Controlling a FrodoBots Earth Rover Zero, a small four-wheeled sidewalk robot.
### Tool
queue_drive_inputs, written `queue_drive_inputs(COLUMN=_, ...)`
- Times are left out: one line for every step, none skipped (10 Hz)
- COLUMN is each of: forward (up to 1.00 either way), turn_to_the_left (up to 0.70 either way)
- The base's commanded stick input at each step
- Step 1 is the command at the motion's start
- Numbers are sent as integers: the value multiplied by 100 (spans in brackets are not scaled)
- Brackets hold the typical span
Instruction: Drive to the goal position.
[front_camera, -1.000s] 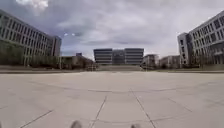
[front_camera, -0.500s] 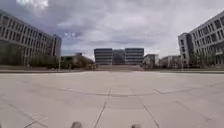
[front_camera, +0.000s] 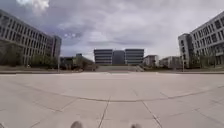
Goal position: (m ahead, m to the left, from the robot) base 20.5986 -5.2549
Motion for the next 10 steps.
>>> queue_drive_inputs(forward=70, turn_to_the_left=-8)
queue_drive_inputs(forward=70, turn_to_the_left=0)
queue_drive_inputs(forward=70, turn_to_the_left=0)
queue_drive_inputs(forward=70, turn_to_the_left=0)
queue_drive_inputs(forward=70, turn_to_the_left=0)
queue_drive_inputs(forward=70, turn_to_the_left=0)
queue_drive_inputs(forward=70, turn_to_the_left=0)
queue_drive_inputs(forward=70, turn_to_the_left=0)
queue_drive_inputs(forward=70, turn_to_the_left=0)
queue_drive_inputs(forward=70, turn_to_the_left=0)
